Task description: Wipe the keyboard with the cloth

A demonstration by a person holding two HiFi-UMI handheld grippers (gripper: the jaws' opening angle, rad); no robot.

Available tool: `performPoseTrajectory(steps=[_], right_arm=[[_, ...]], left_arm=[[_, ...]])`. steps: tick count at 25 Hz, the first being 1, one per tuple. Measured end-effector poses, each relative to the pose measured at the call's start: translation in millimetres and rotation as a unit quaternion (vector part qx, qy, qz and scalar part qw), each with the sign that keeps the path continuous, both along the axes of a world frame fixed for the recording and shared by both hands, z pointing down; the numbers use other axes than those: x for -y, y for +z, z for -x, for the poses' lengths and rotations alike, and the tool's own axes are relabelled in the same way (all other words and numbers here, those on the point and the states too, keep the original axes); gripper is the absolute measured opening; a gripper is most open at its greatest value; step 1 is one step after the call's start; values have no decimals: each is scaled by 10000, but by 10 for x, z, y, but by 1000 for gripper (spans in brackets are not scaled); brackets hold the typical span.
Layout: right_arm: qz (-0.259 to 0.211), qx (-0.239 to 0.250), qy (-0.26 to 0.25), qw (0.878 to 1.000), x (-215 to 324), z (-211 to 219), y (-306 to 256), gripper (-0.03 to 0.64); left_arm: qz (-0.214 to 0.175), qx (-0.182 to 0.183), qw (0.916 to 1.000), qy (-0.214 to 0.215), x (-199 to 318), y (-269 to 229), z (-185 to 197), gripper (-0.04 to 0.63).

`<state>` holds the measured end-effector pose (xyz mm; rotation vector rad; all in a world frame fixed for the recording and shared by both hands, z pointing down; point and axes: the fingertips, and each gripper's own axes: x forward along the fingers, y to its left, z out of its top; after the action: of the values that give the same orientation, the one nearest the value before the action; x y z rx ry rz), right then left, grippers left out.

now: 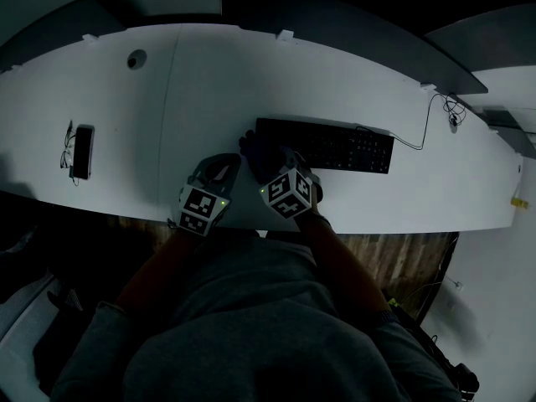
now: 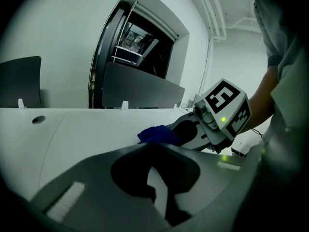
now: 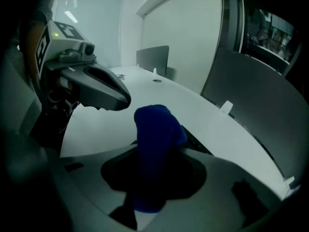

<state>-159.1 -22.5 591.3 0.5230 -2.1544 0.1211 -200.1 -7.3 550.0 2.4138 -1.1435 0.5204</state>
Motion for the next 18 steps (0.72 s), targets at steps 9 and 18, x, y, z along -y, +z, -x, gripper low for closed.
performPoseTrajectory(steps=[9,18], right_arm=[[9,46,181,9998,7,-183,5,137],[56,67,353,9993,22,-465,9,137]], left_arm=[[17,46,9999,131,33,-4,-172,8],[80,60,9996,279,77,43,-467,8]])
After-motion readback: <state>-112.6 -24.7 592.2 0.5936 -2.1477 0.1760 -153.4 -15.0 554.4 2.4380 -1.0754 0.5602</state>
